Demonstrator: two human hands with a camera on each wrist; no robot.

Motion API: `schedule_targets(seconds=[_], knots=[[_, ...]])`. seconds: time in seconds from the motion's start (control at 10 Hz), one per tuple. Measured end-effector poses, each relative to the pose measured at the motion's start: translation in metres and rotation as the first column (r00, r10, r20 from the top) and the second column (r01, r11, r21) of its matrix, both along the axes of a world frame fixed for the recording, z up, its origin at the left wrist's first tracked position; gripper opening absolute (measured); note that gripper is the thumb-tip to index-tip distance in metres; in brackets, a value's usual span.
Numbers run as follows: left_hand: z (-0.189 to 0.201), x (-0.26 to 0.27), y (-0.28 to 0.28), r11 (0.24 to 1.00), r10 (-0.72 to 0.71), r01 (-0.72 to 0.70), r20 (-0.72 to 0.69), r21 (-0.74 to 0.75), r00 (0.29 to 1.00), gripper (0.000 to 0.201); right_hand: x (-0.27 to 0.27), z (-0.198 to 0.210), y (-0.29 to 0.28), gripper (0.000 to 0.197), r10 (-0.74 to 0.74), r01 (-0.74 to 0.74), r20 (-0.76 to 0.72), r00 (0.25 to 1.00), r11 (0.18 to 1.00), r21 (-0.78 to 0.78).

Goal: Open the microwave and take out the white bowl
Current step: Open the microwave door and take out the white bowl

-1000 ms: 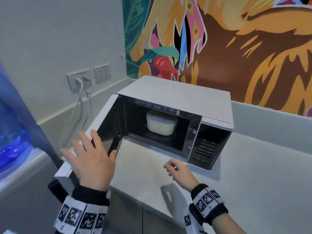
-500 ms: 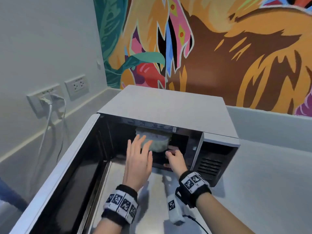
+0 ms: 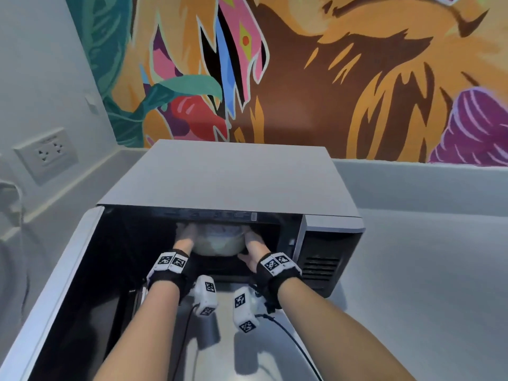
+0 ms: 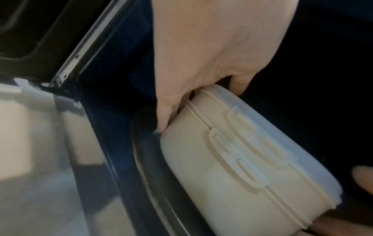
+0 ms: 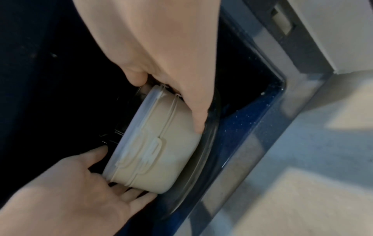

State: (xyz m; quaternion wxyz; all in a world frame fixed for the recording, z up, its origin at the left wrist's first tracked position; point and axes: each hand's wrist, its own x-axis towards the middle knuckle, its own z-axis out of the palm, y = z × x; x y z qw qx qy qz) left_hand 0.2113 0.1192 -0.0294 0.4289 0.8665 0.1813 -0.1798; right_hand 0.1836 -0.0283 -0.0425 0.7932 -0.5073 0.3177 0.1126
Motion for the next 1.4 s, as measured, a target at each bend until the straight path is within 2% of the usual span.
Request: schedule_targets(seconds=[0.1,0.2,0.3,0.4,0.5,0.6,0.8,1.1,1.3,1.4], knots=[[-0.024,0.018,-0.002,0.912,0.287,-0.245,0.086,-0.329,0.954,0.081,-0.009,0.005,0.002,0.044,0.039,-0.041,0.060,0.997,0.999,0.020],[0.002,-0.019,-0.016,0.910,0.338,-0.268,0.193,-0.315,0.921,0.068,-0.040,0.012,0.002,0.043,0.059,-0.065,0.085,0.995,0.995,0.072],[0.027,-0.067,-0.031,0.929,0.334,-0.246,0.337,-0.278,0.880,0.062,-0.079,0.020,-0.004,0.059,0.107,-0.120,0.142,0.984,0.989,0.089],[0.035,-0.116,-0.042,0.933,0.322,-0.211,0.417,-0.291,0.850,0.058,-0.126,0.021,-0.021,0.058,0.161,-0.180,0.225,0.961,0.982,0.065],[0.030,-0.169,-0.064,0.931,0.299,-0.168,0.412,-0.323,0.861,0.058,-0.176,0.017,-0.051,0.051,0.198,-0.212,0.255,0.947,0.977,0.029],[0.010,-0.219,-0.101,0.922,0.266,-0.123,0.369,-0.368,0.891,0.057,-0.222,0.009,-0.090,0.043,0.187,-0.181,0.243,0.952,0.982,-0.044],[-0.025,-0.279,-0.182,0.902,0.103,-0.006,0.200,-0.432,0.974,0.065,-0.294,-0.014,-0.169,0.043,0.043,-0.016,0.202,0.979,0.991,-0.133],[-0.043,-0.312,-0.240,0.862,-0.140,0.164,0.086,-0.480,0.986,0.072,-0.340,-0.037,-0.225,0.045,-0.101,0.117,0.084,0.991,0.967,-0.227],[-0.051,-0.316,-0.247,0.871,-0.222,0.237,0.084,-0.431,0.971,0.072,-0.340,-0.044,-0.235,0.044,-0.140,0.161,0.103,0.985,0.960,-0.230],[-0.046,-0.313,-0.238,0.866,-0.302,0.306,0.075,-0.396,0.950,0.073,-0.340,-0.051,-0.237,0.053,-0.185,0.201,0.092,0.978,0.957,-0.211]])
